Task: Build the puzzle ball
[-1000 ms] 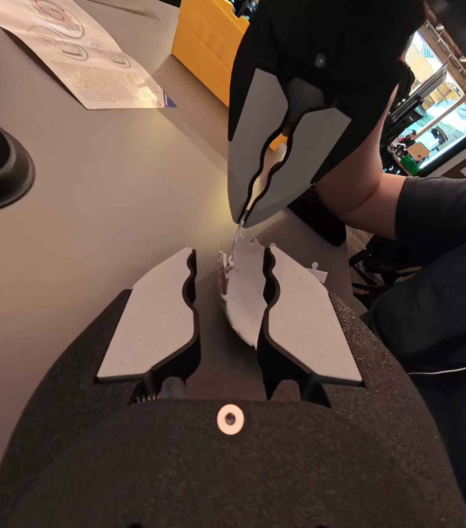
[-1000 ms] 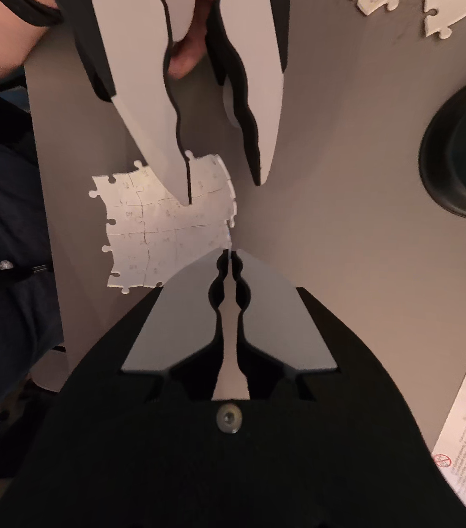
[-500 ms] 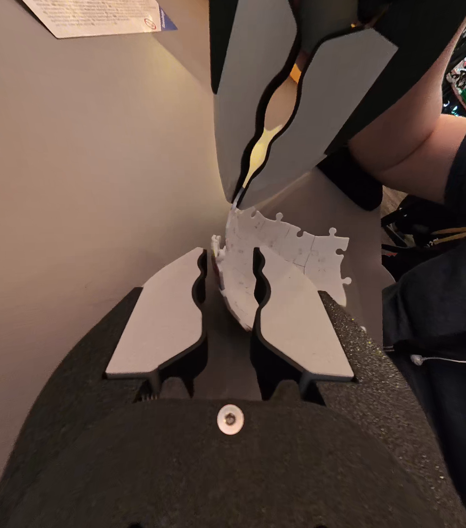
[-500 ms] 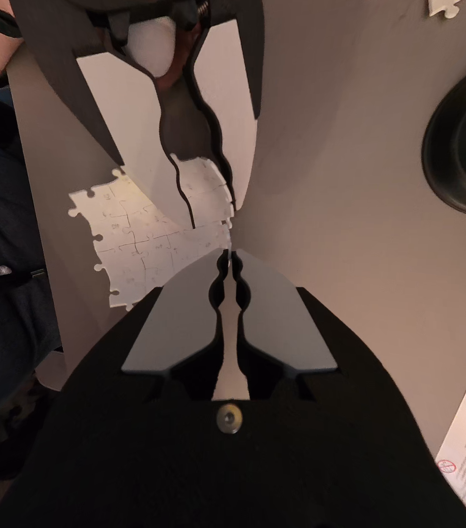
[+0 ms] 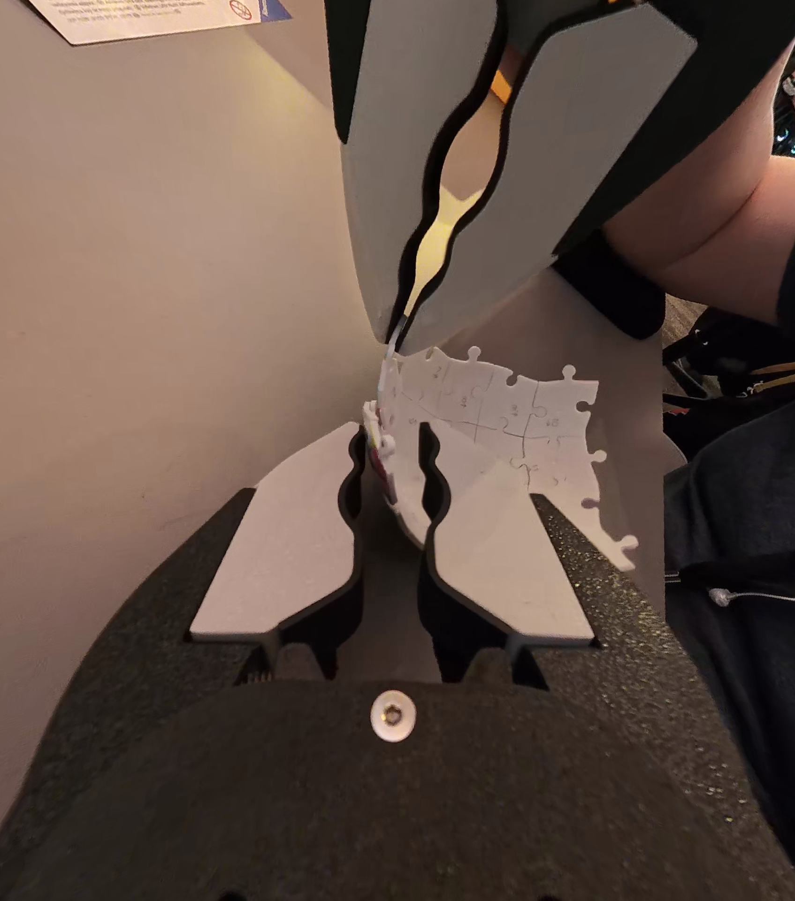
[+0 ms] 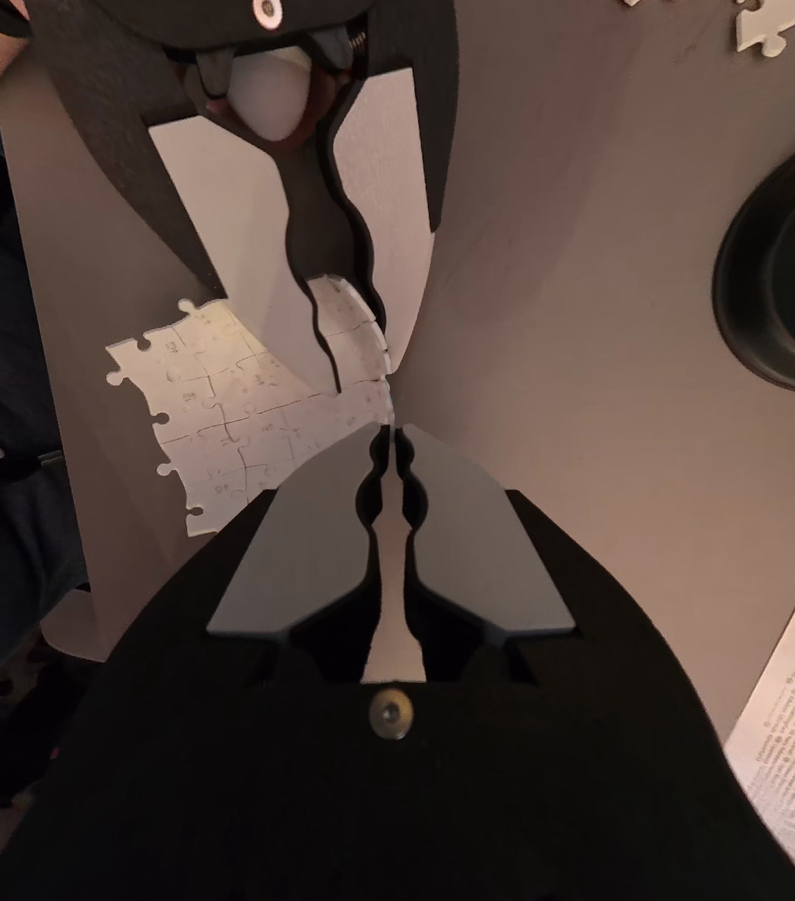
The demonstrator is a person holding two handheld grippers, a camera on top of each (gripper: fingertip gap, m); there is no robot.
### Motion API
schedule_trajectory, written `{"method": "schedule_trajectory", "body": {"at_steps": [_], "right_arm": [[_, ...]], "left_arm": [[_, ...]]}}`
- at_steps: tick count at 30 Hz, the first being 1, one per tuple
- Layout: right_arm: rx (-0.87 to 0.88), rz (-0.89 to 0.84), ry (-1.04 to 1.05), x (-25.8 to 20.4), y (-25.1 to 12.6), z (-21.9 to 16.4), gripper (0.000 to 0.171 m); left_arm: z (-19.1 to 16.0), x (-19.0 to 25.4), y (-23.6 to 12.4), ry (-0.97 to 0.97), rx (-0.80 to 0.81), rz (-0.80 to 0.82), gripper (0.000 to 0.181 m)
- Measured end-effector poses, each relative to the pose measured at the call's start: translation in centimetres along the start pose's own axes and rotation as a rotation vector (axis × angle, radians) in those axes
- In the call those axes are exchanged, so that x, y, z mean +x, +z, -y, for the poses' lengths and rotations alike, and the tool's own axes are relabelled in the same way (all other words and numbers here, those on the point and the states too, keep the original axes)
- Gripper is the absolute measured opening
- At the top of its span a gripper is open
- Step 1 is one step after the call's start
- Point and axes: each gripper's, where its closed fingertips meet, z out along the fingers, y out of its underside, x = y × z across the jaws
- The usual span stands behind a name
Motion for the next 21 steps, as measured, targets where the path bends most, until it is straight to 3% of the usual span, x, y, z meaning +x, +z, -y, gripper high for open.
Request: {"method": "schedule_trajectory", "body": {"at_steps": [8,21], "right_arm": [[-0.07,-0.022,-0.042,-0.2,-0.3,-0.4,0.003],[-0.159,-0.079,-0.023,0.4,-0.4,-1.1,0.004]], "left_arm": [[0.1,-0.2,0.3,0.009,-0.017,-0.005,0.011],[0.6,-0.4,1.0,0.0,-0.037,-0.002,0.012]]}}
